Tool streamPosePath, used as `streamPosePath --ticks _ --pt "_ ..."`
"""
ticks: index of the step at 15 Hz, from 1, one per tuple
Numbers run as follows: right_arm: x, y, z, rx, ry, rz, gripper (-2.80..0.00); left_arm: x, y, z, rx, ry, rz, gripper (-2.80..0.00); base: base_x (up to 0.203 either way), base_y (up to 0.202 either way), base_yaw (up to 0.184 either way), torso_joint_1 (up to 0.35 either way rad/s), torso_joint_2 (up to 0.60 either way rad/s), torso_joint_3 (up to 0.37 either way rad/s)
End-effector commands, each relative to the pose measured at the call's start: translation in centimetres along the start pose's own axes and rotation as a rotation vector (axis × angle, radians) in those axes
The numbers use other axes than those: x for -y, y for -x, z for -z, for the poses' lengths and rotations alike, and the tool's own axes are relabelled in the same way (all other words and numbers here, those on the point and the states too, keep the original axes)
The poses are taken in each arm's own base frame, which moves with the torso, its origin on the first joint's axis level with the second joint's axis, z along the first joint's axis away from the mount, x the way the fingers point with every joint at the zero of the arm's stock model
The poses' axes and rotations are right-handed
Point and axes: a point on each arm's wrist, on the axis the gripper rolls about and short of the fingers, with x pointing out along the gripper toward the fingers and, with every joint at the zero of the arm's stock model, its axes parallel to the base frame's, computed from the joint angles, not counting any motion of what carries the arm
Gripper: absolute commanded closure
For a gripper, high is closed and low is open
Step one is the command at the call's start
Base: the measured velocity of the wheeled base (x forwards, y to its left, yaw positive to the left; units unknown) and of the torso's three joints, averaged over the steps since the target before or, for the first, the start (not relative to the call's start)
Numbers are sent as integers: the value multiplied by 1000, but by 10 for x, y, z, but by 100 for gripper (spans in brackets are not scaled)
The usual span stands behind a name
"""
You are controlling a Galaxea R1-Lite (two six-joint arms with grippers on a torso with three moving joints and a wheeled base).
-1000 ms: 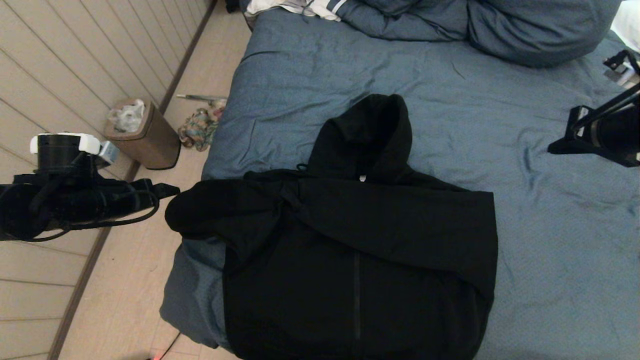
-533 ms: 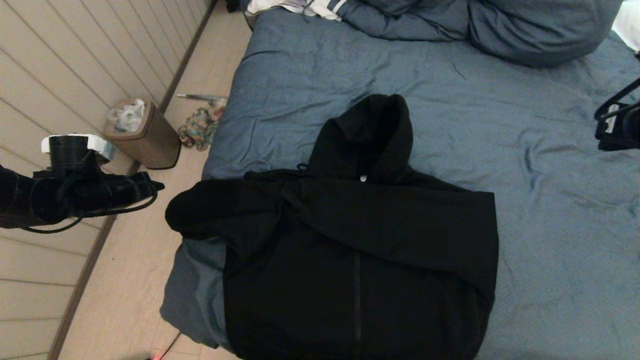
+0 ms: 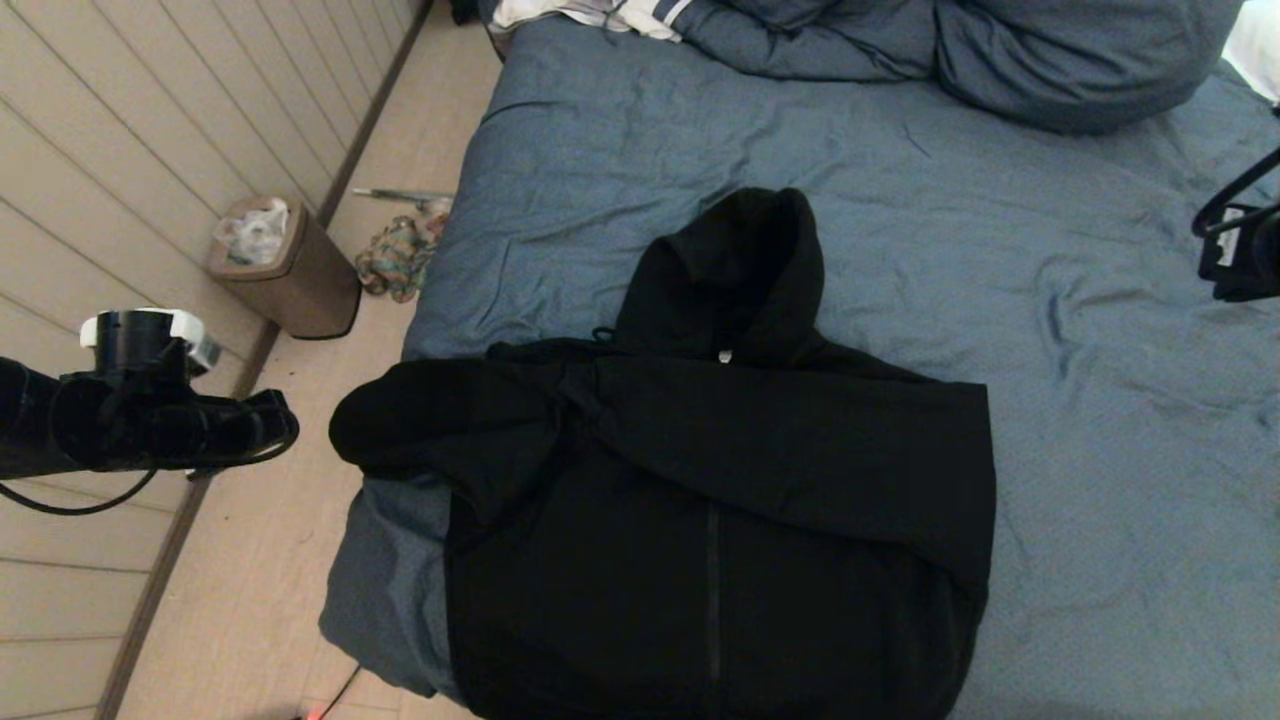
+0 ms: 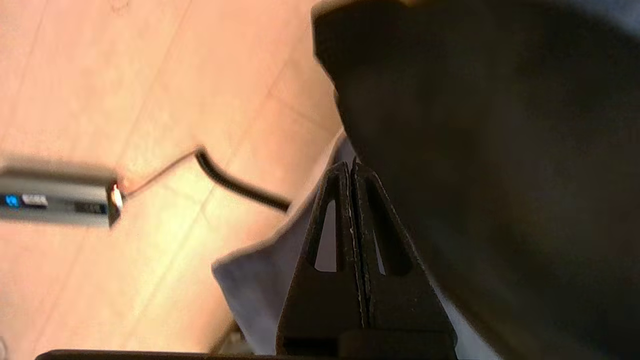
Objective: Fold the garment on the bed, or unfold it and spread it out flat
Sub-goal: Fold the black sweatshirt
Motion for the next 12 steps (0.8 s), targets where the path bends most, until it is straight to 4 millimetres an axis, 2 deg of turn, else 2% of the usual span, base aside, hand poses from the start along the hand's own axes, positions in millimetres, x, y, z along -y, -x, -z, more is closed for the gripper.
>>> streamPosePath --ticks 1,2,4,6,9,12 --pt "-1 -4 -1 -3 1 4 0 -1 10 7 -10 5 -3 0 0 0 0 0 0 0" --pt "-2 -6 -2 -8 2 5 0 1 14 13 -24 4 -1 -280 0 0 0 0 0 0" --pt "-3 -9 -2 -10 4 2 0 8 20 31 -73 18 12 -280 0 0 0 0 0 0" --pt "-4 -5 -4 6 3 -5 0 12 13 40 -82 44 28 -280 0 0 0 0 0 0" --pt "-5 2 -12 45 -3 -15 0 17 -11 53 -94 31 26 -280 0 0 0 0 0 0" --pt "-9 2 -11 42 11 -29 0 17 -41 57 -44 27 -23 -280 0 0 0 0 0 0"
